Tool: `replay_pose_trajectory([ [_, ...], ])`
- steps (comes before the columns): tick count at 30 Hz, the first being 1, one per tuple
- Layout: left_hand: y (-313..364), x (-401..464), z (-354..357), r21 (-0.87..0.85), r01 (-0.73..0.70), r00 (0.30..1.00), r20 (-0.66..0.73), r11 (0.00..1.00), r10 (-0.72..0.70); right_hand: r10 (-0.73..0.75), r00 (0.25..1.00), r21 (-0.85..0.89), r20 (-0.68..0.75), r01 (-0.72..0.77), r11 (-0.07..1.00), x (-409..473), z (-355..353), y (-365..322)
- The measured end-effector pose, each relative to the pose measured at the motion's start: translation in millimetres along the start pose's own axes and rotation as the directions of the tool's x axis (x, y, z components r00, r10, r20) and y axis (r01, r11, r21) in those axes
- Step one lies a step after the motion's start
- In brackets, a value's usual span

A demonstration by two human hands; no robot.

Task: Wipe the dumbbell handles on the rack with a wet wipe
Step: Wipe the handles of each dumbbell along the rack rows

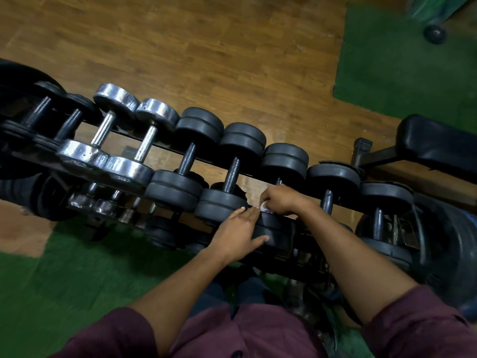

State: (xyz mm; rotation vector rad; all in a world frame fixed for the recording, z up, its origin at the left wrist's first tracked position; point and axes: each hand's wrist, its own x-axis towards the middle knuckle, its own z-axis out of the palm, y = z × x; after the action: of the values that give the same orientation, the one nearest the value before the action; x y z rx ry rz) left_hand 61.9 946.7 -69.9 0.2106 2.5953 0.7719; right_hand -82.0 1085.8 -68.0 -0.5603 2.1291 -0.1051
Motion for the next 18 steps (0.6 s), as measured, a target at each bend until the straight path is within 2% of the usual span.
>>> replay_pose_trajectory([
  [4, -2, 4, 2, -0.006, -0.008, 1.000, 0.007, 1.000, 0.008, 0.126, 0.956, 0.368, -0.265, -0.021, 0.930, -32, -11, 28],
  [6, 3, 6, 3, -0.024, -0.018, 0.999, -0.033, 1.000, 0.017, 0.222, 0.918, 0.514, -0.329, -0.024, 0.857, -50, -13, 47],
  [8, 11, 8, 5, -0.042, -0.044, 0.997, -0.072, 0.998, 0.041, 0.304, 0.881, 0.583, -0.362, -0.041, 0.812, -64, -12, 66],
  [13, 44, 20, 7, -0.084, -0.143, 0.988, -0.063, 0.986, 0.138, 0.441, 0.785, 0.639, -0.435, -0.075, 0.765, -80, -3, 102],
  [15, 59, 26, 8, -0.122, -0.162, 0.987, -0.022, 0.979, 0.160, 0.450, 0.758, 0.597, -0.473, -0.099, 0.796, -79, -1, 114],
  [18, 81, 36, 11, -0.143, -0.157, 0.986, 0.026, 0.977, 0.162, 0.371, 0.779, 0.422, -0.506, -0.152, 0.894, -75, 3, 135],
])
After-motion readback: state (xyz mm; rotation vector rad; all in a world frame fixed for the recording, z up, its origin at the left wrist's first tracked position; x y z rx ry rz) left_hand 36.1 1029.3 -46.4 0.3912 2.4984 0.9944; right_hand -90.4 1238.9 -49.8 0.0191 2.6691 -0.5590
